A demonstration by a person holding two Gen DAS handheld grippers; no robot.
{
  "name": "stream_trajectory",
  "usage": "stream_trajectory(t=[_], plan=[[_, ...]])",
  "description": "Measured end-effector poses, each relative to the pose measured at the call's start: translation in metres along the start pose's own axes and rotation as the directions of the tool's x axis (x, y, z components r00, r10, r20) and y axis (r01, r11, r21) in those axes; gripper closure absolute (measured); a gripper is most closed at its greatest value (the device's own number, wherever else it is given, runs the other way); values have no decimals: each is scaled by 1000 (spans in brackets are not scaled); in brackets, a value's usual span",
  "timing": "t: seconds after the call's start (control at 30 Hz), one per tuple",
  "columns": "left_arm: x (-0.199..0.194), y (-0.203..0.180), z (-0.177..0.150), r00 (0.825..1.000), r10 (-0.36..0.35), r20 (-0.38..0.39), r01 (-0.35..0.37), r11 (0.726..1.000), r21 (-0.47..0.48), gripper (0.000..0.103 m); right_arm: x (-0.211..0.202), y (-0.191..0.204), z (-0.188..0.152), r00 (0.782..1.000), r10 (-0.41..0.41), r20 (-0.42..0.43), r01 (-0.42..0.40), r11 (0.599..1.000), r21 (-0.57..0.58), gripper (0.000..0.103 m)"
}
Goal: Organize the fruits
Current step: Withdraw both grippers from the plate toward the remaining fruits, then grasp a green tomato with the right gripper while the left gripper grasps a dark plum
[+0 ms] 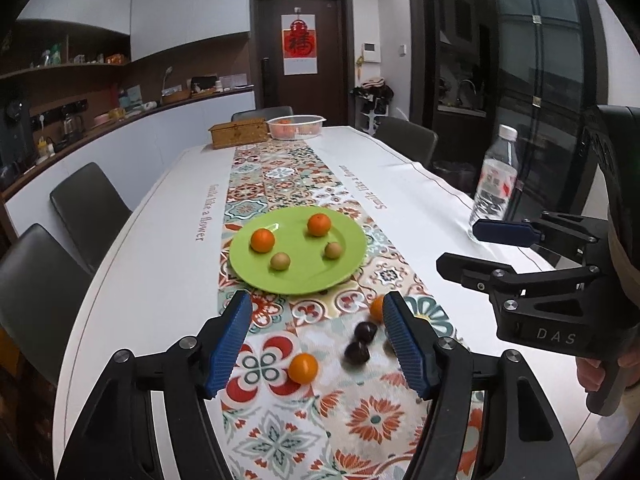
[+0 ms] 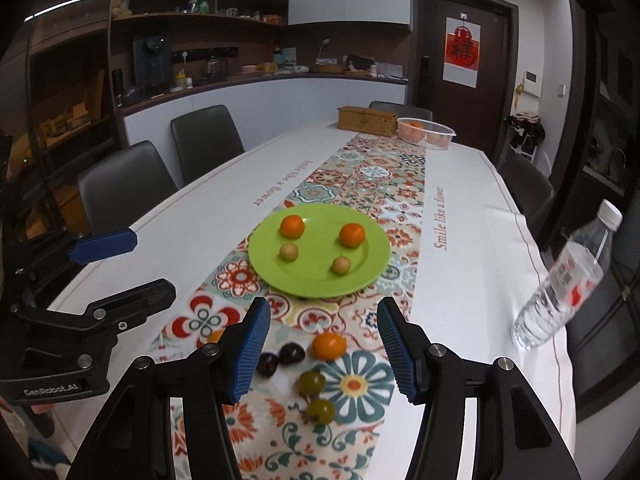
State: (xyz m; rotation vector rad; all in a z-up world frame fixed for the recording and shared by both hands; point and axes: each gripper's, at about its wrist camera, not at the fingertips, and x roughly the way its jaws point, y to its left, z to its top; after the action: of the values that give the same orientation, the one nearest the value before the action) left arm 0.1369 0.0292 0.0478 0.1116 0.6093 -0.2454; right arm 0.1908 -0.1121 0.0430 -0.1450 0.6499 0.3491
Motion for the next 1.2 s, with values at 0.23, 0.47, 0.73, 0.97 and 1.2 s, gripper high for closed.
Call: stream_trajectory(t=[0.23, 0.47, 0.73, 0.97, 1.2], plan=[[-3, -14, -18, 999, -27, 42, 25, 998, 66, 36, -6, 3, -26, 1000, -15, -9, 15, 1000, 4, 47], [6, -25, -33, 997, -73, 28, 69, 989, 131, 37, -3, 3, -48, 999, -23, -23, 23, 1000, 1, 47], [31, -32, -47, 995, -100, -21, 102, 975, 197, 37, 14, -2, -71, 996, -34, -83, 35, 999, 16, 47], [54, -34, -59, 986, -138, -88, 155, 962, 224, 37, 31, 1, -86, 989, -8, -147, 11, 1000, 20, 47], [78, -32, -67, 979, -140, -150, 172, 959, 225, 41, 46, 0, -94, 981, 9, -195, -4, 1000, 30, 47]])
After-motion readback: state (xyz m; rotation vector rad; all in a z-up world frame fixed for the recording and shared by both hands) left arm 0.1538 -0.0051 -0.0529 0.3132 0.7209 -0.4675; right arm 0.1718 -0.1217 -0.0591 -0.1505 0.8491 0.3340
